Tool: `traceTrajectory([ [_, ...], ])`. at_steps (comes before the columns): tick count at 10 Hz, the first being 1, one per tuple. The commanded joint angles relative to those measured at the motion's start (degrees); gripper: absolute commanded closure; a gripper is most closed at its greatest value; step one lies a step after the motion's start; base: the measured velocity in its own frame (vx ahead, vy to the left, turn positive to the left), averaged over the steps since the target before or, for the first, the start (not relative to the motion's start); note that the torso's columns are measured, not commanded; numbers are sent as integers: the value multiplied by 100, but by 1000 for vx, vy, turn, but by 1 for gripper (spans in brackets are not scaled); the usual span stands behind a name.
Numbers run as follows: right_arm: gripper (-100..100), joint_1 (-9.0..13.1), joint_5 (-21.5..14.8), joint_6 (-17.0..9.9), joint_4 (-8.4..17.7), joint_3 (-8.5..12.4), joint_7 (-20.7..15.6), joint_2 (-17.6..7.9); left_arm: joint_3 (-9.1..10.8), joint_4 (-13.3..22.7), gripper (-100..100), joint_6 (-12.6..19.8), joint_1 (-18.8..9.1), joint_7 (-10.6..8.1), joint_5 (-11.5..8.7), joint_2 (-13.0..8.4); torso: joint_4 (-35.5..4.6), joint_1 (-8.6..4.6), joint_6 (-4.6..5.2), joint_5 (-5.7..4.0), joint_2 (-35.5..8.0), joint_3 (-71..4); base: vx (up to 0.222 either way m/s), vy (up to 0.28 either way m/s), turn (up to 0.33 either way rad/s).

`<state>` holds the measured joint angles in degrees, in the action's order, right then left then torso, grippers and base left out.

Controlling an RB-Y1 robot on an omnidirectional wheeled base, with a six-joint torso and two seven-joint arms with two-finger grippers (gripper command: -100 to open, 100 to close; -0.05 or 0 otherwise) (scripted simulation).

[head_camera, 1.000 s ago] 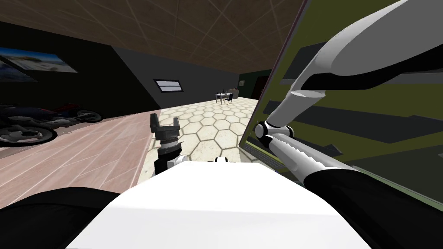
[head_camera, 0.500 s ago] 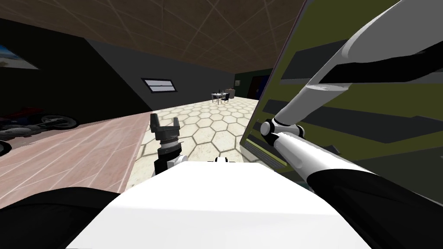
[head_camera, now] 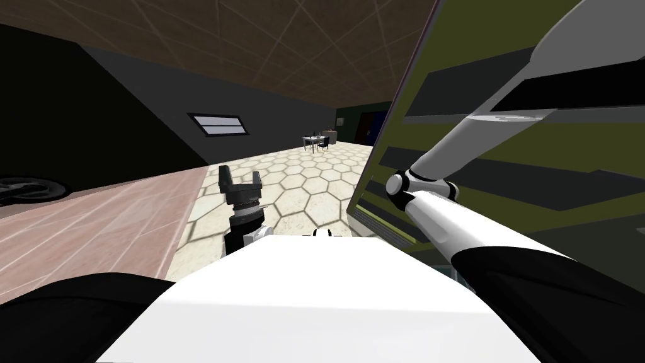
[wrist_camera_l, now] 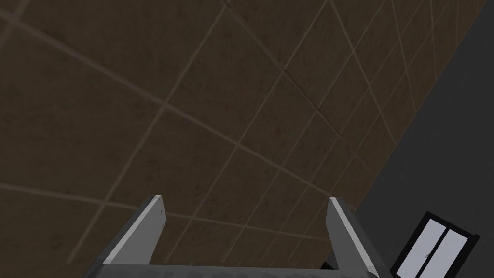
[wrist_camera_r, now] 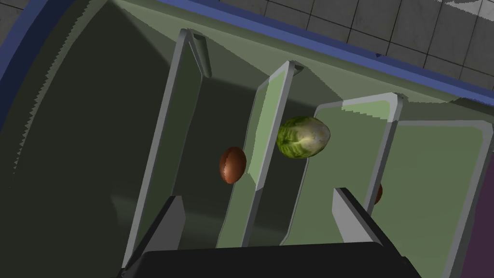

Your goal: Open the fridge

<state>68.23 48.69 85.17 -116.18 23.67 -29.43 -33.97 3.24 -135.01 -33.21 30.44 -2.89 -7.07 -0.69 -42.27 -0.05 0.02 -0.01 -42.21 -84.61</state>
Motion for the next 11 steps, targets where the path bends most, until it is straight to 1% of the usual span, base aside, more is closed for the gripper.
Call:
traceTrajectory([
  [1,-100,64,-415,-53,228,145,-127,-269,0,0,0,0,-1,0,0,0,1,8,-5,2,-7,2,129,-6,-121],
  [2,-100,64,-486,-53,228,145,-127,-269,0,0,0,0,0,0,0,0,-2,8,-1,2,-8,4,118,10,-87],
  [3,-100,95,-705,-93,374,245,-204,-446,-1,0,0,0,-1,0,0,0,-2,13,-4,4,-13,6,144,35,-141],
  [4,-100,95,-775,-93,374,245,-204,-446,-1,0,0,0,0,0,0,1,-2,16,0,5,-5,3,127,17,-83],
  [5,-100,125,-982,-136,522,344,-280,-625,-1,0,0,0,-1,0,0,0,0,6,-5,2,-9,4,141,3,-139],
  [6,-100,125,-1063,-136,522,344,-280,-625,0,0,0,0,0,0,0,0,-1,-3,0,-2,-5,2,129,-8,-72],
  [7,-100,154,-1256,-182,668,442,-356,-802,0,0,0,0,-1,0,0,0,0,-5,-4,-2,-8,3,155,-25,-137],
  [8,-100,154,-1347,-182,668,442,-356,-802,0,0,0,0,0,0,0,0,0,-7,0,-3,-1,0,127,-9,-73],
  [9,-100,183,-1562,-229,811,538,-430,-979,0,0,0,0,-1,0,0,0,0,5,-5,0,-10,4,142,21,-130],
  [10,-100,183,-1627,-229,811,538,-430,-979,0,0,0,0,-1,0,0,0,-2,15,0,4,-8,5,115,15,-81],
  [11,-100,211,-1843,-278,952,631,-502,-1156,-1,0,0,0,-2,0,0,0,-2,12,-5,4,-15,8,128,4,-125],
])
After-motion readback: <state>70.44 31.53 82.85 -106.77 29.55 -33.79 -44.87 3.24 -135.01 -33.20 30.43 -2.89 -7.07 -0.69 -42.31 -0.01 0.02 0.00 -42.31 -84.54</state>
